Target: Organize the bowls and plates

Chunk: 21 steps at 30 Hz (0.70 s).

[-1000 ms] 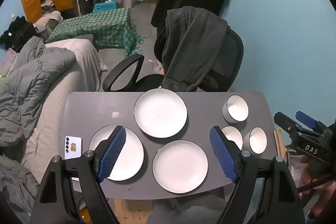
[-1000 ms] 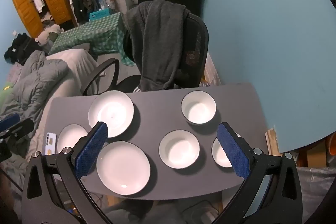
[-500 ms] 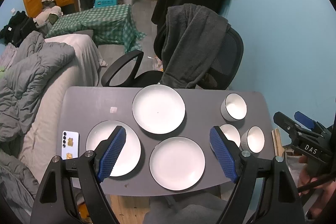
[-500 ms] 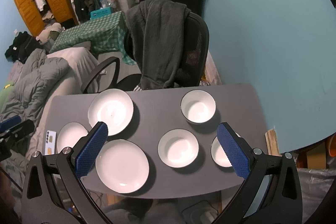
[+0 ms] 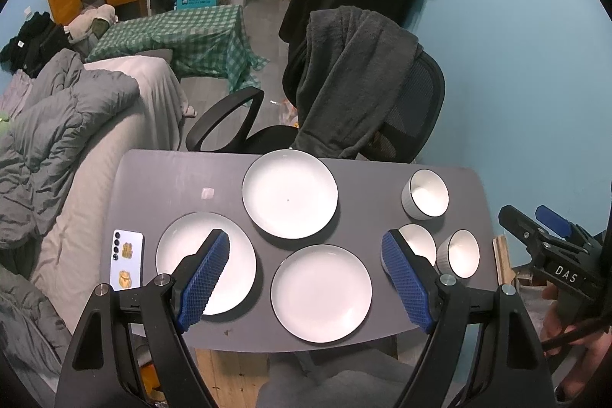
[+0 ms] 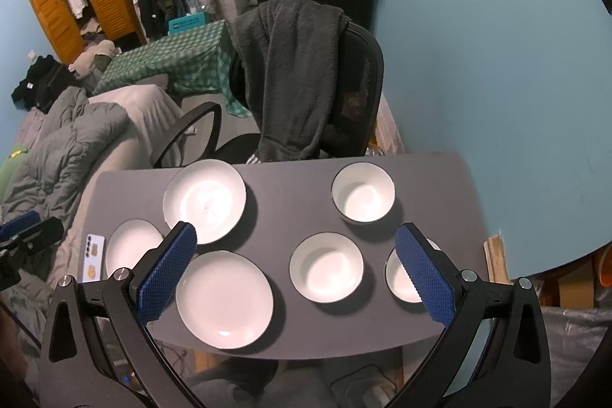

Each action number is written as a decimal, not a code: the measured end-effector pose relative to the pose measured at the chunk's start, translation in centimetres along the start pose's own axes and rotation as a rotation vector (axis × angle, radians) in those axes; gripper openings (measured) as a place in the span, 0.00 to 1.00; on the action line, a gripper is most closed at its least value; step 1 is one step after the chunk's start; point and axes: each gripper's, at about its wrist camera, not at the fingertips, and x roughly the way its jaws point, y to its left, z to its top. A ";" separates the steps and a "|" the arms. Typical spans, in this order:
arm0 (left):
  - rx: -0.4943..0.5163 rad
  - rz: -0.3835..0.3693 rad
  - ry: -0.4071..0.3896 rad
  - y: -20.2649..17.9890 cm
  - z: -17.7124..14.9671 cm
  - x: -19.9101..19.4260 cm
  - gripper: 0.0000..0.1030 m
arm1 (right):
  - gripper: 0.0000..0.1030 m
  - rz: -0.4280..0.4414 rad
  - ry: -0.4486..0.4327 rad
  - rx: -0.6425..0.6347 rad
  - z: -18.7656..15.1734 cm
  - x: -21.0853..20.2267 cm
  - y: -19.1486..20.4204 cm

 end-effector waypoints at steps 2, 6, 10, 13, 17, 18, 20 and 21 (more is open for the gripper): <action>-0.003 -0.002 0.002 -0.1 0.0 0.0 0.81 | 0.99 0.001 0.000 0.001 0.1 0.1 -0.1; -0.006 -0.002 0.003 0.0 -0.3 -0.2 0.81 | 0.99 0.002 0.000 0.002 0.0 0.1 -0.1; -0.008 -0.001 0.003 0.1 -0.4 -0.2 0.81 | 0.99 0.003 0.000 -0.001 -0.1 0.1 0.0; -0.011 -0.005 0.004 0.1 -0.4 -0.3 0.81 | 0.99 0.003 0.000 -0.002 -0.2 0.0 0.1; -0.019 -0.009 0.006 0.4 -0.7 -0.4 0.81 | 0.99 0.004 -0.003 -0.002 -0.3 0.0 0.2; -0.022 -0.011 0.007 0.4 -0.8 -0.4 0.81 | 0.99 0.004 -0.004 -0.003 -0.4 -0.1 0.2; -0.027 -0.018 0.007 0.6 -1.0 -0.5 0.81 | 0.99 0.007 -0.002 -0.002 -0.4 -0.1 0.2; -0.027 -0.019 0.006 0.5 -1.0 -0.6 0.81 | 0.99 0.008 -0.003 -0.002 -0.4 -0.1 0.1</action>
